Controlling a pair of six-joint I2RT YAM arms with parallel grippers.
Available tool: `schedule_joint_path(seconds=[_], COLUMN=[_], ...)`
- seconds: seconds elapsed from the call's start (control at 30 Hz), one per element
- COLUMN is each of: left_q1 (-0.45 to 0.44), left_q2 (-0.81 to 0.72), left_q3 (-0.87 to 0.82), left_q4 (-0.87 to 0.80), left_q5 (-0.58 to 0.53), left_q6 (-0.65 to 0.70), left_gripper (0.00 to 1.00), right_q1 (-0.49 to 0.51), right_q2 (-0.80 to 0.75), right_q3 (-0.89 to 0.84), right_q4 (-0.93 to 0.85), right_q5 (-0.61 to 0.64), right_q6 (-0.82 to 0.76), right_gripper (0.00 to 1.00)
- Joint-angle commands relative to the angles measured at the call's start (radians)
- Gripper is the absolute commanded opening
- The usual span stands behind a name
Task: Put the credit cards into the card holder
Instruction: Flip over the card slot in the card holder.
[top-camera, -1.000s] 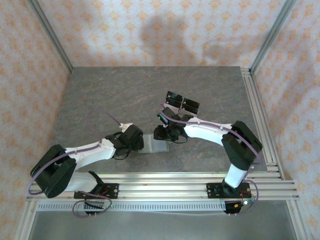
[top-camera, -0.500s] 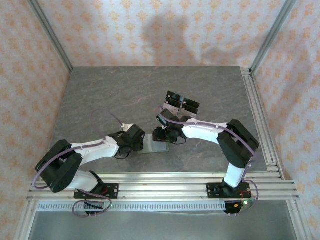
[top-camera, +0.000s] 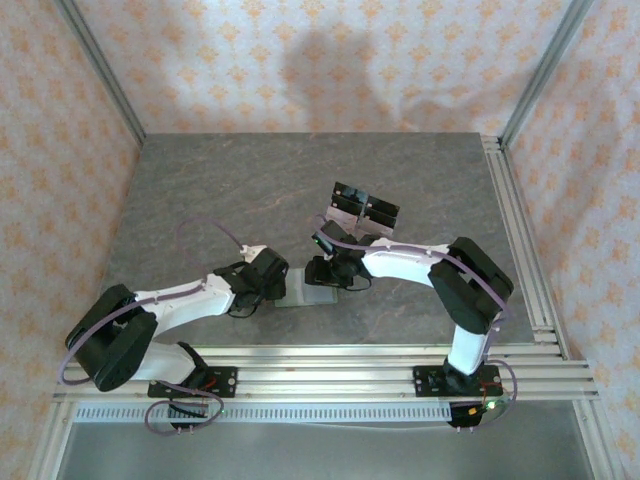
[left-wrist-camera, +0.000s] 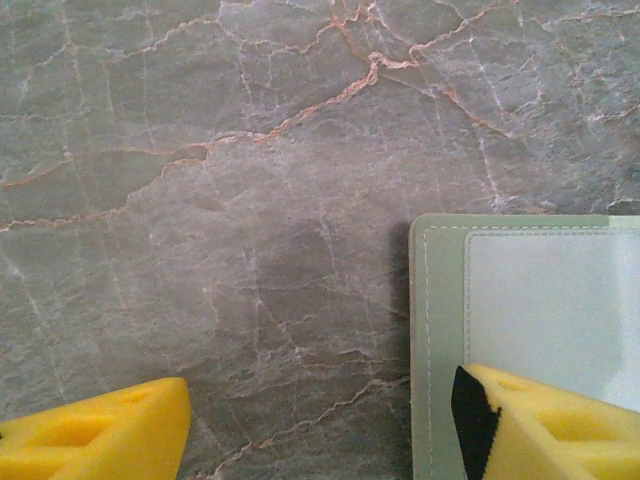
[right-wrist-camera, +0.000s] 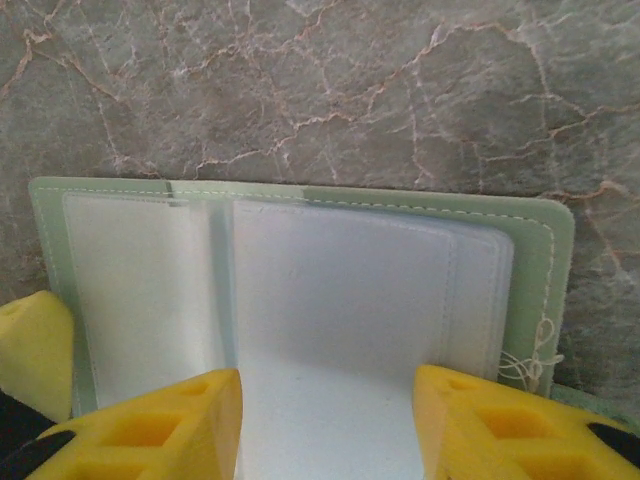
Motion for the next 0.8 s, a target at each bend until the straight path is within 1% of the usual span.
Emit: schedule_joint_path(seconds=[0.0,0.33,0.77], left_q1=[-0.002,-0.002,-0.003], left_q2=[-0.011,-0.015,-0.101], left_q3=[0.01,0.015,-0.013], left_q4=[-0.031,-0.022,-0.019], left_q5=[-0.037,-0.034,-0.034], left_q6=[0.02,0.013,-0.003], left_gripper=[0.71,0.71,0.71], right_q1=[0.008,0.011,0.039], right_q2=[0.02,0.057,0.113], right_q3=[-0.002,0.031,0.112], right_q4=[0.014,0.043,0.056], right_q5=[-0.008,-0.062,-0.1], right_q6=[0.016,0.032,0.06], right_gripper=[0.48,0.48,0.48])
